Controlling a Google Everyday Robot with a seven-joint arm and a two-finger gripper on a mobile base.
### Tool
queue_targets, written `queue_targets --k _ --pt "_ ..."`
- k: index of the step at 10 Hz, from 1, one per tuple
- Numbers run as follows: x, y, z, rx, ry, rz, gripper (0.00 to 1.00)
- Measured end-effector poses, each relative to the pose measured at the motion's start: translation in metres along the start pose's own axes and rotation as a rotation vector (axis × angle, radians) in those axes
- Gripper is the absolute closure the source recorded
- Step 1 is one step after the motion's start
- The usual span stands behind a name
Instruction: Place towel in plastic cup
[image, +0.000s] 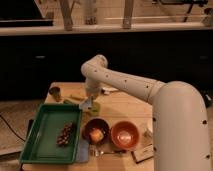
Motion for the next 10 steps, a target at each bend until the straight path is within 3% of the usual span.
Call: queue_targets --k 2,8,10 --pt "-0.005 0.004 -0.002 0.001 -0.010 0.006 0.95" --pt "-0.009 0.014 -0.007 -0.015 -0.034 0.015 0.33" --pt "-0.009 0.015 -0.008 -0.015 -0.042 0.015 0.20"
